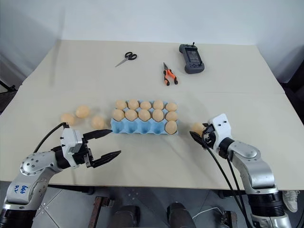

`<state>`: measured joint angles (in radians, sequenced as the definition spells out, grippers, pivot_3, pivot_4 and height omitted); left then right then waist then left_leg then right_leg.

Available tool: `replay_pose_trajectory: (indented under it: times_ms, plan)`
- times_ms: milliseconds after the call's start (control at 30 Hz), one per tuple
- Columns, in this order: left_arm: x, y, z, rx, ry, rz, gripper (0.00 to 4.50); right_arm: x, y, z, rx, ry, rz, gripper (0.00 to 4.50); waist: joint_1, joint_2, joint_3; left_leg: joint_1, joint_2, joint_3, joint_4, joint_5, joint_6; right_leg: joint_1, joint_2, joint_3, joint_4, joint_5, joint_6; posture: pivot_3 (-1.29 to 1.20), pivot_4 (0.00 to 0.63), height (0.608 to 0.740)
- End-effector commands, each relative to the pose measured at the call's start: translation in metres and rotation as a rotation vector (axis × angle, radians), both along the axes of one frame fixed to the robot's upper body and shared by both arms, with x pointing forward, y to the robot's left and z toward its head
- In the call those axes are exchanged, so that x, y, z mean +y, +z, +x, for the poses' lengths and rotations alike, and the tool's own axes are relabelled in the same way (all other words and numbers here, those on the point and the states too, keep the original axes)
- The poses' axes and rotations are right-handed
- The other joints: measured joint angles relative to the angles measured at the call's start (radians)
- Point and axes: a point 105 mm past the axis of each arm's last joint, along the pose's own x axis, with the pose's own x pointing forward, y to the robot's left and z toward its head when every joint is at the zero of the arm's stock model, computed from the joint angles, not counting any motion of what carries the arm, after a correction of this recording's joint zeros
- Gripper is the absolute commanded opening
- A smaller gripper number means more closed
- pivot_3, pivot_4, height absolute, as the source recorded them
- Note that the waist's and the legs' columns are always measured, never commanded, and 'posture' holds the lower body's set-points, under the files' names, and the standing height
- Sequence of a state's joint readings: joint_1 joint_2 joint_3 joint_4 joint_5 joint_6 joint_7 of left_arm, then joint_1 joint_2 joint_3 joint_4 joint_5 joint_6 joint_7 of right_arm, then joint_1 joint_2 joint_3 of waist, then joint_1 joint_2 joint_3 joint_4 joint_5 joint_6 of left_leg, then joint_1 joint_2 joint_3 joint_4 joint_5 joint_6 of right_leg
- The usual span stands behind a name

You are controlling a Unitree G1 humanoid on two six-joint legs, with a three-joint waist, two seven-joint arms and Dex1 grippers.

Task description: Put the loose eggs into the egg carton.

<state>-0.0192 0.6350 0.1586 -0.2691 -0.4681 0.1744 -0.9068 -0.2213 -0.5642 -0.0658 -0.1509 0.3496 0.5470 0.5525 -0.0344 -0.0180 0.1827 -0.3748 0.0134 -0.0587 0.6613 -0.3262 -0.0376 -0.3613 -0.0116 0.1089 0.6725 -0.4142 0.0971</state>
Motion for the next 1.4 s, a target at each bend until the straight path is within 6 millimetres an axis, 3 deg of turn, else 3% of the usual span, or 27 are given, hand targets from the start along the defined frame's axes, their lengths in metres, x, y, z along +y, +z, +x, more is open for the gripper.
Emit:
replay_pose_trajectory:
  times_ms: [33,133,367,533,633,800,933,1000,1100,1167,1267,1400]
  plan:
    - [-0.002,0.013,-0.002,-0.053,-0.007,-0.005,4.5,0.005,0.009,0.002,-0.051,0.029,0.01,2.15,0.0,0.0,0.0,0.0,0.0,0.0,0.0,0.0,0.0,0.0,0.0,0.0,0.0,0.0,0.0,0.0,0.15,0.74]
    - [0.0,0.013,-0.001,-0.053,0.005,-0.007,4.5,0.01,0.013,0.002,-0.081,0.06,0.012,1.48,-0.001,0.0,0.0,0.0,0.0,0.0,0.001,0.0,0.0,0.0,0.0,0.0,0.0,0.0,0.0,0.0,0.15,0.74]
    - [0.028,0.01,0.0,-0.042,0.148,-0.013,4.5,0.083,0.057,-0.014,-0.166,0.334,0.073,1.43,-0.021,0.001,0.001,0.0,0.0,0.0,0.001,0.0,0.0,0.0,0.001,0.0,0.002,0.0,0.0,0.0,0.15,0.74]
    - [0.043,0.001,-0.003,-0.019,0.204,0.001,4.5,0.12,0.054,-0.011,-0.129,0.381,0.036,1.43,-0.021,0.001,0.001,0.0,0.001,-0.001,0.001,0.0,0.0,0.0,0.0,-0.001,0.002,0.0,0.0,0.0,0.15,0.74]
    - [0.043,0.001,-0.004,-0.02,0.213,0.001,4.5,0.132,0.048,-0.003,-0.121,0.372,-0.005,1.43,-0.018,0.001,0.001,-0.001,0.0,-0.001,0.0,0.0,0.0,-0.001,-0.001,-0.002,0.001,0.0,0.0,0.0,0.15,0.74]
    - [0.043,0.003,-0.004,-0.034,0.226,-0.006,4.5,0.133,0.045,0.007,-0.14,0.356,-0.021,3.1,-0.02,0.001,0.001,-0.001,-0.001,-0.001,0.0,0.0,0.0,-0.002,-0.002,-0.003,0.001,0.0,0.0,0.0,0.15,0.74]
    - [0.045,0.004,-0.005,-0.041,0.243,-0.009,4.5,0.134,0.065,-0.004,-0.174,0.411,0.056,4.48,-0.021,0.001,0.001,-0.002,-0.001,-0.001,-0.001,0.0,0.0,-0.004,-0.002,-0.004,0.002,0.0,0.0,0.0,0.15,0.74]
    - [0.051,0.005,-0.005,-0.045,0.277,-0.019,4.5,0.127,0.074,-0.018,-0.208,0.461,0.094,4.48,-0.021,0.001,0.001,-0.003,-0.001,-0.001,-0.001,0.0,0.0,-0.006,-0.002,-0.004,0.002,0.0,0.0,0.0,0.15,0.74]
    - [0.064,0.004,-0.005,-0.052,0.351,-0.019,4.5,0.103,0.073,-0.036,-0.268,0.493,0.095,4.48,-0.017,0.0,0.0,-0.01,0.0,-0.002,-0.001,0.0,-0.001,-0.011,-0.002,-0.005,0.002,0.0,0.0,0.0,0.15,0.74]
    - [0.079,0.003,-0.005,-0.067,0.44,-0.015,4.5,0.086,0.069,-0.05,-0.337,0.525,0.06,4.48,-0.014,0.0,0.0,-0.014,0.0,-0.002,0.0,0.0,-0.001,-0.014,-0.003,-0.008,0.002,0.0,0.0,0.0,0.15,0.74]
    - [0.113,0.003,-0.007,-0.091,0.637,-0.057,4.5,0.051,0.045,-0.064,-0.306,0.539,-0.006,4.48,-0.011,0.0,0.0,-0.014,-0.001,-0.002,0.0,0.0,0.0,-0.014,-0.004,-0.009,0.001,0.0,0.0,0.0,0.15,0.74]
    - [0.13,0.0,-0.014,-0.082,0.768,-0.128,4.5,0.03,0.037,-0.066,-0.281,0.498,-0.015,4.48,-0.022,-0.001,0.001,-0.012,-0.001,0.001,0.002,0.0,0.0,-0.013,-0.004,-0.008,0.002,0.0,0.0,0.0,0.15,0.74]
